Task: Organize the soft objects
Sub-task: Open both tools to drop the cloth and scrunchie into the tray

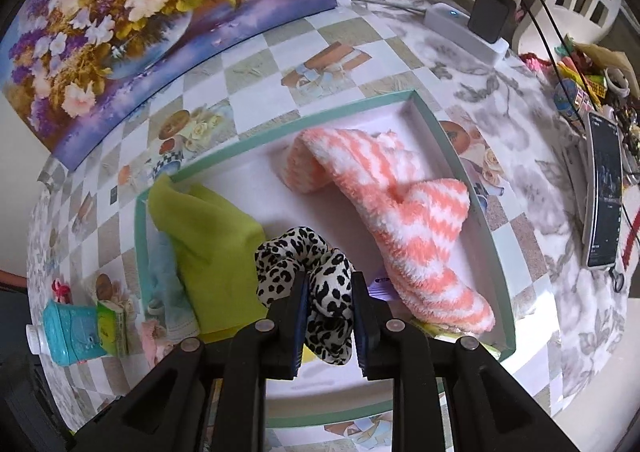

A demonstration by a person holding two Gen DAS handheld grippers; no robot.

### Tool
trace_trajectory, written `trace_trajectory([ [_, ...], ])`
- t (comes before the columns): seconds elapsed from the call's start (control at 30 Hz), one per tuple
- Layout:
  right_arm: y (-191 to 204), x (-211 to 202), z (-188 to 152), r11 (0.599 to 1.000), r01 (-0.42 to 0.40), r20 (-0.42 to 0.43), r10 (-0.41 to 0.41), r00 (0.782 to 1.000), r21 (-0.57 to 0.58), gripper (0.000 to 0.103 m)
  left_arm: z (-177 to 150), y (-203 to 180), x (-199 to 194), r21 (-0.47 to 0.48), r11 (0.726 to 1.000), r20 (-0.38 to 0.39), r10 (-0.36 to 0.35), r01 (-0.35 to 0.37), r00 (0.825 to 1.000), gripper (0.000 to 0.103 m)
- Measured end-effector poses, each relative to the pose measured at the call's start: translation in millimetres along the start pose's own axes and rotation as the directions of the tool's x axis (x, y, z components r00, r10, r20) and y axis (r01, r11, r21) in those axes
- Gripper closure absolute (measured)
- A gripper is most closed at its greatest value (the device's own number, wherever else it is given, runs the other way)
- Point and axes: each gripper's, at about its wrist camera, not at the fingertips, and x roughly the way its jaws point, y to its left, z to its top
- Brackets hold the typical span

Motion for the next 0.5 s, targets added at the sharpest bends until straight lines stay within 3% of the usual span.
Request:
trace_trajectory([
  [0.13,0,-4,1,1.000,0.001,0.012,-0.001,1.000,0.002,0.071,6,2,3,-0.009,1.000,0.003,-0.015,0.015,1.000,0.083],
  [0.23,1,-9,3,1.000,-0.007,0.023,0.007,1.000,0.001,0.065,8,5,2,-0.023,1.000,-0.012,-0.015,0.015,1.000,0.073],
  [0.3,4,-16,3,1.000,-0.006,0.039,0.006,0.999,-0.005,0.059,9,5,-2,-0.025,0.999,-0.012,-0.031,0.030,0.999,0.059],
  [0.37,6,-23,4,1.000,-0.002,0.061,0.003,0.998,-0.016,0.048,9,3,-8,-0.026,0.999,-0.005,-0.042,0.042,0.999,0.051],
  [0.5,10,-37,5,1.000,-0.001,0.101,0.004,0.995,-0.030,0.043,9,2,-20,-0.019,0.998,0.006,-0.054,0.054,0.999,0.047],
])
